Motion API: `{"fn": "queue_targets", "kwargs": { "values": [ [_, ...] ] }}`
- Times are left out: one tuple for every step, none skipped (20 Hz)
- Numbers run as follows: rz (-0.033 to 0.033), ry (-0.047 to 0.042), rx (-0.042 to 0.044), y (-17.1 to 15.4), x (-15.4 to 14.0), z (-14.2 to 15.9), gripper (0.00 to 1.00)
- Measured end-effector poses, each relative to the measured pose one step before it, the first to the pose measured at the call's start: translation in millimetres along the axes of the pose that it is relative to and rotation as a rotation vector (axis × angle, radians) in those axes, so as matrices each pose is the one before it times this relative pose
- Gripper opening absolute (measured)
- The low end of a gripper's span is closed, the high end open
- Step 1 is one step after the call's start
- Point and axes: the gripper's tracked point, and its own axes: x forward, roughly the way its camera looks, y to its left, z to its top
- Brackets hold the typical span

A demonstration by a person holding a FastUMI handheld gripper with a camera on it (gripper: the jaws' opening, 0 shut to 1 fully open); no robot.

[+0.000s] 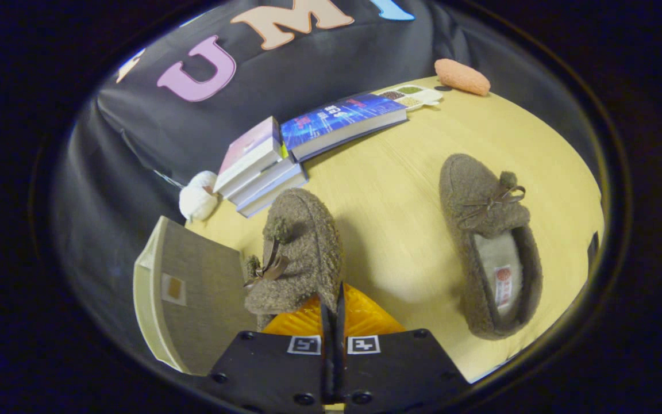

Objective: Open the storage box then place both shoes into the box .Put the left shoe in first, then the right shoe, with the right side of both shoes facing outward in a uniform manner.

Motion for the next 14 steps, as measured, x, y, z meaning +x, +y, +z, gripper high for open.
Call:
{"fn": "queue_targets", "kwargs": {
  "values": [
    [0.01723,-0.01453,0.0182,4.35,-9.08,3.29,0.03],
    [0.01457,-0.01461,0.02223,4.74,-8.27,4.16,0.03],
    [0.01301,-0.00886,0.0217,5.26,-8.37,2.21,0.03],
    [0.01747,-0.00687,0.02142,5.98,-8.43,2.14,0.03],
    [0.02306,-0.00447,0.01889,9.14,-8.14,2.6,0.03],
    [0.02296,-0.00083,0.01607,9.38,-7.63,2.06,0.03],
    [0.02027,-0.00219,0.00925,8.97,-8.33,1.25,0.03],
    [0.02051,-0.0024,-0.00064,10.46,-5.52,1.5,0.03],
    [0.02498,-0.00177,-0.0106,12.81,-6.74,0.89,0.03],
    [0.02558,-0.00526,-0.01343,14.01,-6.67,0.68,0.03],
    [0.02287,-0.00142,-0.00978,13.51,-5.84,-0.61,0.03],
    [0.02472,0.00192,-0.00525,14.77,-2.13,0.17,0.03],
    [0.02761,0.00536,0.00101,15.79,0.4,-0.2,0.03],
    [0.02931,0.0096,0.00473,15.09,1.76,-1.72,0.03]
  ]
}}
